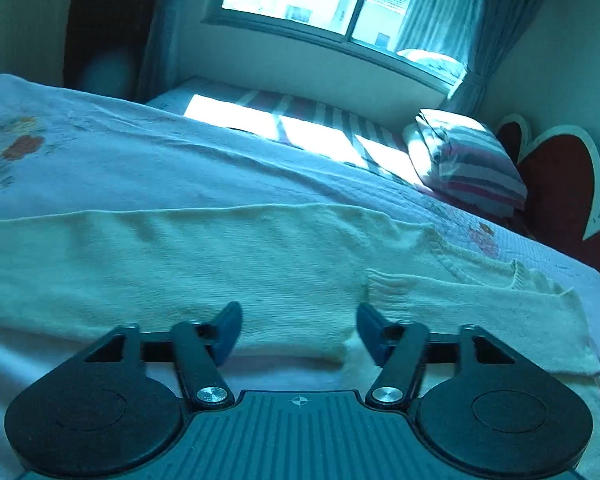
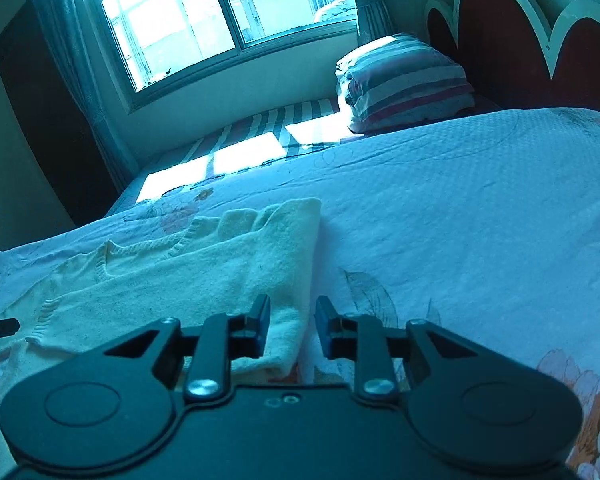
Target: Fold small clothes
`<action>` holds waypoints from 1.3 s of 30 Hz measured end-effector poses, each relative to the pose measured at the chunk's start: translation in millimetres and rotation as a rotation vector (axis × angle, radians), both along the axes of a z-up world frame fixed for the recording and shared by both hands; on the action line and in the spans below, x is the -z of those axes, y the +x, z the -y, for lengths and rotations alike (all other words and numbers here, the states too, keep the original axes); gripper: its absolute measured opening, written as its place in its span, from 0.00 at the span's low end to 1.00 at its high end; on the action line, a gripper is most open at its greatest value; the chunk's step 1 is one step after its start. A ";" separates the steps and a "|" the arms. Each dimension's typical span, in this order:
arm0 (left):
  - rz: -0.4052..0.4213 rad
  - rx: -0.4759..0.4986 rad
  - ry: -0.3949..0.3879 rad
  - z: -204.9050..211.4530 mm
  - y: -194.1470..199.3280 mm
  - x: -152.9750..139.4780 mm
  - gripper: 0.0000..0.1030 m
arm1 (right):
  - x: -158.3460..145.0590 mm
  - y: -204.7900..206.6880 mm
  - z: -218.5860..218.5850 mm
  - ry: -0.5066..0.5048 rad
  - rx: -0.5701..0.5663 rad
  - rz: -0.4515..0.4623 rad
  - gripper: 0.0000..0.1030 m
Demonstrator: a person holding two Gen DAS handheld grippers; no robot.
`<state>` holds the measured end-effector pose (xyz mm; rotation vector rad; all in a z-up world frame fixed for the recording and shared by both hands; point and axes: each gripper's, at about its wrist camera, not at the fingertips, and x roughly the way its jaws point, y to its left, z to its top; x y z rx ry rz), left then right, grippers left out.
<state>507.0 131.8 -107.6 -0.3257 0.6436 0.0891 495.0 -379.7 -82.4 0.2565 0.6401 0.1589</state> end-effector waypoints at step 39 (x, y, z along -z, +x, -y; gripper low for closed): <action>0.101 -0.477 -0.502 -298.0 -46.8 92.2 0.02 | -18.6 -89.1 -79.7 0.046 0.252 -0.062 0.33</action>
